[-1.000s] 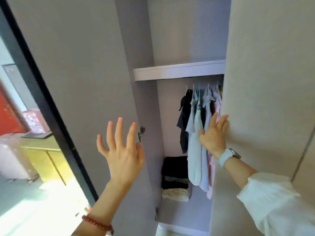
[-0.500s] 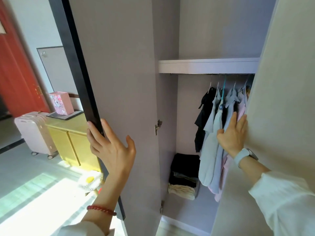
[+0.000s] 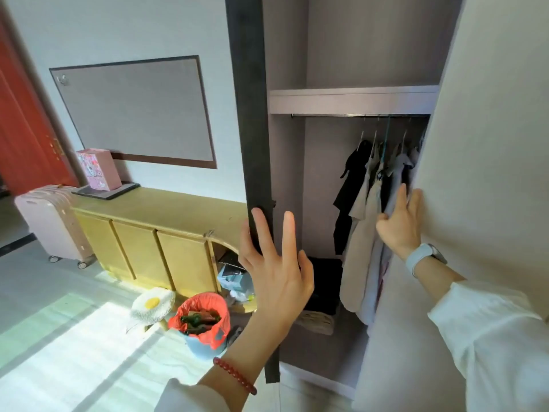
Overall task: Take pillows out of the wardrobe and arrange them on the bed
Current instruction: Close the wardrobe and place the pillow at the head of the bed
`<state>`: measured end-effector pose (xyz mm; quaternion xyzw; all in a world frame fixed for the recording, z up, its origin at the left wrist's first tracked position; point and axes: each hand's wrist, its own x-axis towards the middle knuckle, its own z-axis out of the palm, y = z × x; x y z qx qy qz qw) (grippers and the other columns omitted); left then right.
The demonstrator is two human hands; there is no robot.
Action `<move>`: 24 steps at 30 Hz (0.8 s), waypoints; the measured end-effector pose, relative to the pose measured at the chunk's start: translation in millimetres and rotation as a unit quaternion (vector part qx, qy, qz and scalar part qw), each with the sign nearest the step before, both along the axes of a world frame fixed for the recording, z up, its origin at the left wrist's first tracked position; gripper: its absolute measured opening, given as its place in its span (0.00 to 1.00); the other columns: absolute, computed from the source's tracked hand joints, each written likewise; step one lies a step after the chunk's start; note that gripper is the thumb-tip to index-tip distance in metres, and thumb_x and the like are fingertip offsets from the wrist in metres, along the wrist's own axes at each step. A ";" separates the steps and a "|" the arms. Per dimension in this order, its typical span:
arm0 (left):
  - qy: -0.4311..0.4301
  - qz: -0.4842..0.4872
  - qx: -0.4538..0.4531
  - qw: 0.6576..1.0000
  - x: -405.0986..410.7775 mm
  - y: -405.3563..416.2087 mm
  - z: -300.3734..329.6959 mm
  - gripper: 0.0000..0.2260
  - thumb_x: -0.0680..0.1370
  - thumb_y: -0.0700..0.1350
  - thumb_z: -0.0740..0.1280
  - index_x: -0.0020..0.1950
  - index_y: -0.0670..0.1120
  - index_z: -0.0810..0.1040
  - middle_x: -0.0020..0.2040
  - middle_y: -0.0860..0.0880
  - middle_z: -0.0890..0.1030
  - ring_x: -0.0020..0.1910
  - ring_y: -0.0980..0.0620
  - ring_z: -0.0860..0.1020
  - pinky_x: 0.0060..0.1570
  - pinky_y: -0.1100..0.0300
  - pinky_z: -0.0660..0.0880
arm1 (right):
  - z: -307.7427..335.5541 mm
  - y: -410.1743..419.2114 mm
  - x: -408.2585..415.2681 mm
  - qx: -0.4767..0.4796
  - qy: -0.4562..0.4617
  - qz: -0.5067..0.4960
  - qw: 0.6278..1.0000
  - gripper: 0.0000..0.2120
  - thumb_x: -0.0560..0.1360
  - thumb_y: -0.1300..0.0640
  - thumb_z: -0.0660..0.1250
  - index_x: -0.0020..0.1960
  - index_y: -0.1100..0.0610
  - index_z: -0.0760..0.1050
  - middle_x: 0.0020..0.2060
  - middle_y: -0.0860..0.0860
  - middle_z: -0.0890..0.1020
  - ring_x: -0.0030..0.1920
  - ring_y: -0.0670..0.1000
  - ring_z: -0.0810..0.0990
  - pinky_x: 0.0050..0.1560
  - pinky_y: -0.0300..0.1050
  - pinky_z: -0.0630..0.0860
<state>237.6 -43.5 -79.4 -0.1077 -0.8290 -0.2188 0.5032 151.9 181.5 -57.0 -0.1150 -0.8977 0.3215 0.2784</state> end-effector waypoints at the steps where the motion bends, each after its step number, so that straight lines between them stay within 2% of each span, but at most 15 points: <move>1: 0.002 -0.015 -0.002 1.000 0.6 10.4 -0.2 0.29 0.69 0.44 0.65 0.69 0.46 0.60 0.71 0.38 0.54 0.68 0.33 0.56 0.58 0.38 0.64 | -0.6 4.4 3.3 0.008 0.001 0.003 1.000 0.32 0.74 0.64 0.58 0.73 0.60 0.45 0.74 0.64 0.44 0.74 0.61 0.42 0.73 0.56 0.46; 5: 0.006 -0.095 -0.005 0.995 -1.4 56.9 -0.1 0.31 0.70 0.44 0.65 0.70 0.44 0.57 0.72 0.37 0.54 0.69 0.34 0.54 0.61 0.40 0.63 | -4.3 32.0 20.7 0.012 -0.007 0.008 1.000 0.32 0.75 0.64 0.57 0.73 0.59 0.44 0.74 0.61 0.46 0.74 0.58 0.43 0.73 0.51 0.46; 9: 0.011 -0.200 -0.077 0.977 -17.5 101.8 0.4 0.31 0.70 0.38 0.63 0.71 0.38 0.55 0.72 0.34 0.55 0.71 0.33 0.52 0.70 0.45 0.55 | -6.5 66.5 36.7 0.036 -0.023 0.010 0.999 0.31 0.75 0.66 0.55 0.73 0.59 0.46 0.75 0.57 0.49 0.74 0.56 0.45 0.72 0.47 0.47; 10: 0.005 -0.230 -0.088 0.969 -24.8 111.9 2.4 0.31 0.70 0.36 0.63 0.71 0.37 0.55 0.71 0.33 0.55 0.70 0.32 0.56 0.69 0.44 0.59 | -6.5 73.8 39.3 0.045 -0.025 0.011 0.999 0.31 0.74 0.67 0.55 0.73 0.59 0.47 0.75 0.56 0.49 0.74 0.55 0.46 0.72 0.46 0.47; 12: -0.023 -0.267 -0.095 0.959 -42.8 131.3 10.2 0.30 0.70 0.32 0.63 0.70 0.35 0.57 0.70 0.31 0.56 0.63 0.30 0.67 0.59 0.43 0.72 | -5.0 86.0 42.2 0.064 -0.028 0.013 0.997 0.31 0.73 0.68 0.54 0.73 0.58 0.48 0.75 0.56 0.50 0.74 0.55 0.46 0.72 0.45 0.47; 13: -0.035 -0.269 -0.104 0.957 -52.9 140.4 13.3 0.30 0.69 0.30 0.64 0.70 0.34 0.58 0.70 0.30 0.58 0.61 0.30 0.70 0.57 0.43 0.73 | -4.0 90.8 42.1 0.075 -0.031 0.013 0.997 0.31 0.73 0.68 0.55 0.73 0.57 0.48 0.75 0.55 0.49 0.74 0.55 0.46 0.72 0.45 0.47; 16: -0.034 -0.242 -0.162 0.956 -85.8 163.5 15.5 0.32 0.66 0.29 0.66 0.69 0.34 0.62 0.69 0.31 0.63 0.66 0.35 0.67 0.63 0.41 0.67 | 0.6 102.6 32.3 0.111 -0.041 0.009 0.993 0.32 0.73 0.68 0.55 0.73 0.56 0.48 0.75 0.54 0.48 0.74 0.55 0.46 0.73 0.48 0.49; 20: -0.033 -0.224 -0.193 0.955 -125.7 191.4 17.4 0.33 0.67 0.31 0.70 0.70 0.37 0.62 0.70 0.35 0.65 0.68 0.40 0.65 0.65 0.43 0.65 | 4.4 113.7 7.3 0.153 -0.066 -0.012 0.986 0.32 0.74 0.66 0.55 0.74 0.55 0.46 0.75 0.54 0.46 0.74 0.55 0.44 0.73 0.58 0.52; 24: -0.048 -0.217 -0.208 0.952 -162.6 211.9 21.4 0.34 0.67 0.36 0.72 0.70 0.37 0.61 0.70 0.38 0.67 0.68 0.41 0.66 0.64 0.42 0.63 | 4.2 123.4 -20.5 0.178 -0.084 -0.043 0.979 0.32 0.74 0.65 0.56 0.74 0.54 0.45 0.75 0.53 0.43 0.74 0.54 0.41 0.73 0.59 0.51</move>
